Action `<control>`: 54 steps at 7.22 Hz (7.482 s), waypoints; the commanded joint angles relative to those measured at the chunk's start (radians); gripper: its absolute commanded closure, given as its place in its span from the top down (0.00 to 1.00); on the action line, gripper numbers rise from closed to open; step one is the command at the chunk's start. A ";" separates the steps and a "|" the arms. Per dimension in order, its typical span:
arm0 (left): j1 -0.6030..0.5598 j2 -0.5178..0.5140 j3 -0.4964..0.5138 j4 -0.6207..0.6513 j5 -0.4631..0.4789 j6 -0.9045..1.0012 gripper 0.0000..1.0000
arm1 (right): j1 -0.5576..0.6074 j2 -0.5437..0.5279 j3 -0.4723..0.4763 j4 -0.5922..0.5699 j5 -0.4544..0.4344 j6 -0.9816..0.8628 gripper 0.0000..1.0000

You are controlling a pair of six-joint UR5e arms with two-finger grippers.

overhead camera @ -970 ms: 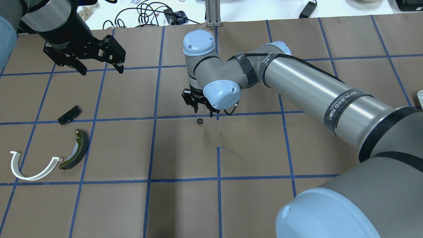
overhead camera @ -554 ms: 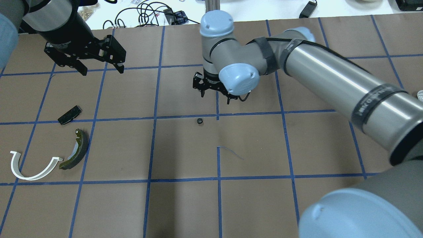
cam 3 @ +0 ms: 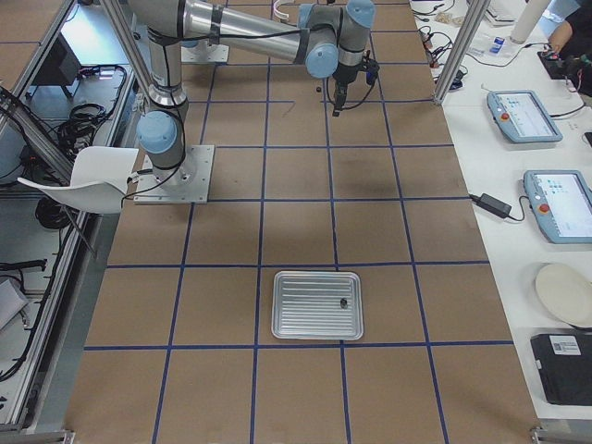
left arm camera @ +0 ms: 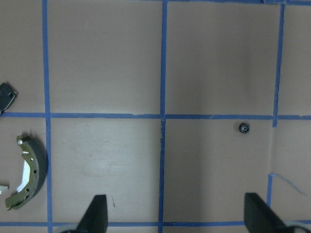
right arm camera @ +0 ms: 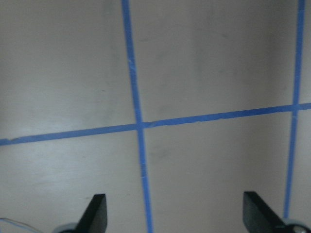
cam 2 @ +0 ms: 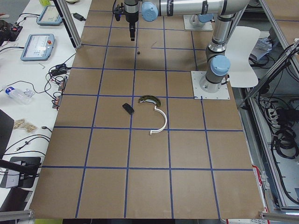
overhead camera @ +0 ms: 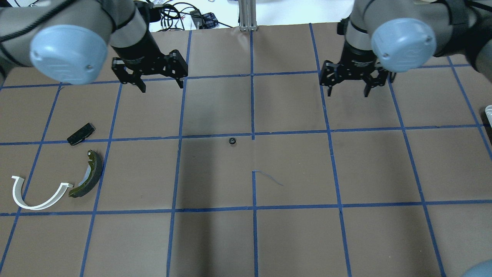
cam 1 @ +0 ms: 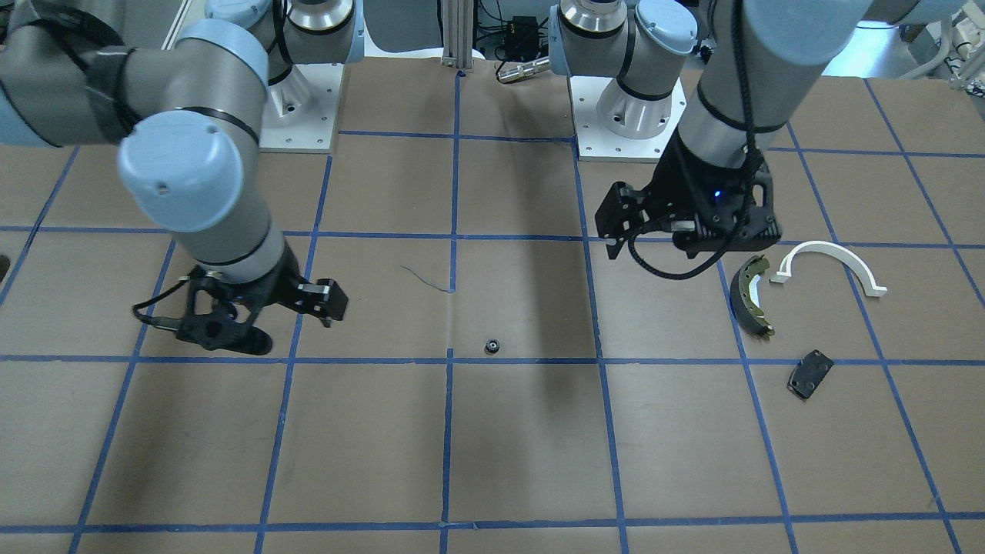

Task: Place bearing gear from tray to pile

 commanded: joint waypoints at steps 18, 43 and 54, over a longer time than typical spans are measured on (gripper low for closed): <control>-0.155 -0.245 -0.223 0.496 0.016 0.041 0.00 | -0.758 0.537 -0.333 -0.235 -0.018 -0.977 0.86; 0.104 -0.145 -0.194 0.286 -0.039 0.161 1.00 | 0.427 0.267 0.027 -0.349 0.251 0.747 0.00; -0.203 -0.215 -0.224 0.396 -0.021 -0.293 1.00 | -0.077 -0.033 -0.100 0.087 0.073 -0.010 1.00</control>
